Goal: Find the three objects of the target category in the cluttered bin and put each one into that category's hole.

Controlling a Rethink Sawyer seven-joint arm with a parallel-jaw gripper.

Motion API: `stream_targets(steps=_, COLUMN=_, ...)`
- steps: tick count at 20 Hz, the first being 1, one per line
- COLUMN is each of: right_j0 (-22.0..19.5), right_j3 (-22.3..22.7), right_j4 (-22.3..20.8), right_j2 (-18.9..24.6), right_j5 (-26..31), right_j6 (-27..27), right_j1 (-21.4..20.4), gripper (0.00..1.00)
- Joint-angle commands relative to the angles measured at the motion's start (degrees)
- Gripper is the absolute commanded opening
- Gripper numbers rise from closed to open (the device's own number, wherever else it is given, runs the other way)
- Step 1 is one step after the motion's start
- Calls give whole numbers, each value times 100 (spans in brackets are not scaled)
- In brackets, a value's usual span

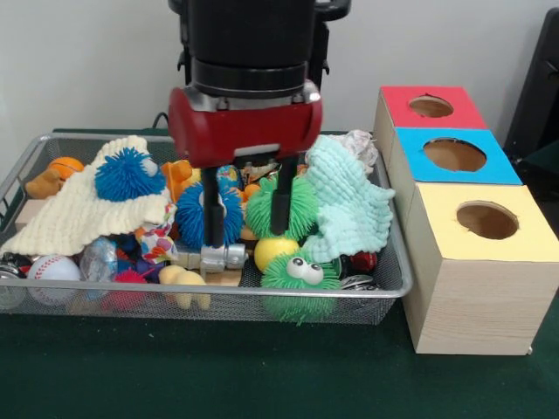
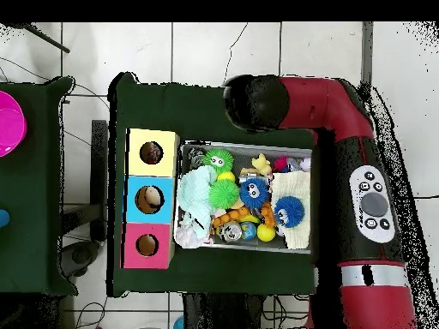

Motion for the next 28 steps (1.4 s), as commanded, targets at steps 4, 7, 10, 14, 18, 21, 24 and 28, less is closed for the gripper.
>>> stream_targets(steps=4, right_j0=-374, right_j3=887, right_j4=-457, right_j2=330, right_j5=549, right_j6=-2060, right_j1=-196, gripper=100)
stream_targets(steps=7, right_j0=-455, right_j3=1161, right_j4=-527, right_j2=329, right_j5=313, right_j6=-1965, right_j1=-283, gripper=100)
stream_targets(steps=10, right_j0=-539, right_j3=1515, right_j4=-616, right_j2=336, right_j5=7, right_j6=-1820, right_j1=-378, gripper=100)
stream_targets(steps=14, right_j0=-705, right_j3=2069, right_j4=-704, right_j2=336, right_j5=-354, right_j6=-1611, right_j1=-567, gripper=100)
stream_targets(steps=18, right_j0=-816, right_j3=2508, right_j4=-786, right_j2=313, right_j5=-663, right_j6=-1389, right_j1=-747, gripper=100)
stream_targets(steps=21, right_j0=-916, right_j3=2802, right_j4=-844, right_j2=345, right_j5=-871, right_j6=-1284, right_j1=-833, gripper=100)
stream_targets(steps=24, right_j0=-1011, right_j3=3019, right_j4=-923, right_j2=386, right_j5=-1048, right_j6=-1214, right_j1=-866, gripper=100)
stream_targets(steps=28, right_j0=-1112, right_j3=3049, right_j4=-1061, right_j2=446, right_j5=-1324, right_j6=-1114, right_j1=-676, gripper=100)
